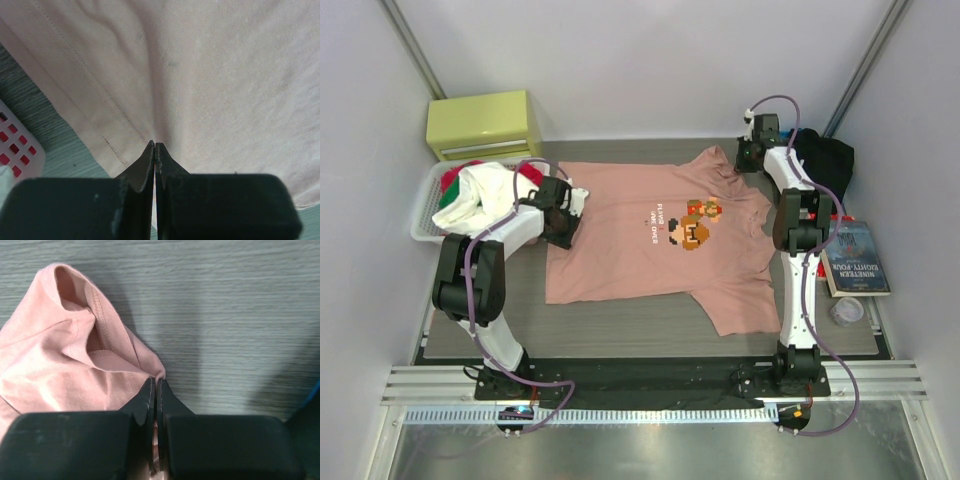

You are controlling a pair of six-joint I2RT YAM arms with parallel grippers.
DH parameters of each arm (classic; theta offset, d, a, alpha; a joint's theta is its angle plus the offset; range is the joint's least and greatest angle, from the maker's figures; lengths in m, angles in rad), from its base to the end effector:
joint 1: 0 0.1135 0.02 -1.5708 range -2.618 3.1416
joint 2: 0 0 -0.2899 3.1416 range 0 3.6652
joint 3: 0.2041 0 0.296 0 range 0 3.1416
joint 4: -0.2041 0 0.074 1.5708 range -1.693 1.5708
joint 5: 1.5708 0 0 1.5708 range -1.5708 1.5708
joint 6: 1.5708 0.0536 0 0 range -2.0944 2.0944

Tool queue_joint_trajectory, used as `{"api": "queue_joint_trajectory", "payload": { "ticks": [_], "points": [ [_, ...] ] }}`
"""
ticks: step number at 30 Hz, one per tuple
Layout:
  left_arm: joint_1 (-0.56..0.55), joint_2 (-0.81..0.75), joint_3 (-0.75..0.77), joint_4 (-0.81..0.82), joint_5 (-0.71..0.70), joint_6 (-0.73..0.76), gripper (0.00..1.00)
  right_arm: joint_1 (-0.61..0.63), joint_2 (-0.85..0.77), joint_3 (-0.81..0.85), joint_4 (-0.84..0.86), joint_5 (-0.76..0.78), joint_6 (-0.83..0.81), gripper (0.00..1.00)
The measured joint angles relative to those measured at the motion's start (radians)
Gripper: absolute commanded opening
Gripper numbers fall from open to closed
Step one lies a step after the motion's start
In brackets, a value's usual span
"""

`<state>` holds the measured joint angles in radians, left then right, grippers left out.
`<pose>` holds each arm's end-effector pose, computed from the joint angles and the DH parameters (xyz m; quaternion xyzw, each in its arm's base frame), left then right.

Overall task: Fold and stack the t-shirts
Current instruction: Flatten out the tshirt

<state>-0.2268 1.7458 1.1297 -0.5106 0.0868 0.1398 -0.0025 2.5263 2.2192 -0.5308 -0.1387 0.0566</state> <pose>0.3852 -0.0937 0.1654 0.1870 0.9565 -0.0519 0.2180 0.6362 0.0058 0.1559 0.0027 0.9317 0.0743 0.3556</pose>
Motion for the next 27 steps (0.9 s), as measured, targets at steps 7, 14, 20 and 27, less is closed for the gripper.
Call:
{"api": "queue_joint_trajectory", "payload": {
  "ticks": [7,14,20,27],
  "points": [
    [0.0,0.0,0.0,-0.003,0.001,0.0,0.0,0.003,0.0,0.01,0.022,0.124,-0.038,0.01],
    [0.0,0.004,0.0,-0.004,0.004,0.0,0.0,0.003,0.029,0.06,0.054,0.272,-0.113,0.49],
    [0.0,0.008,0.0,-0.011,0.005,0.003,0.0,0.003,0.053,0.064,0.082,0.301,-0.14,0.88],
    [0.0,0.009,0.0,-0.015,0.019,0.005,0.0,0.002,0.047,0.03,0.142,0.318,-0.145,0.88]
  ]
}}
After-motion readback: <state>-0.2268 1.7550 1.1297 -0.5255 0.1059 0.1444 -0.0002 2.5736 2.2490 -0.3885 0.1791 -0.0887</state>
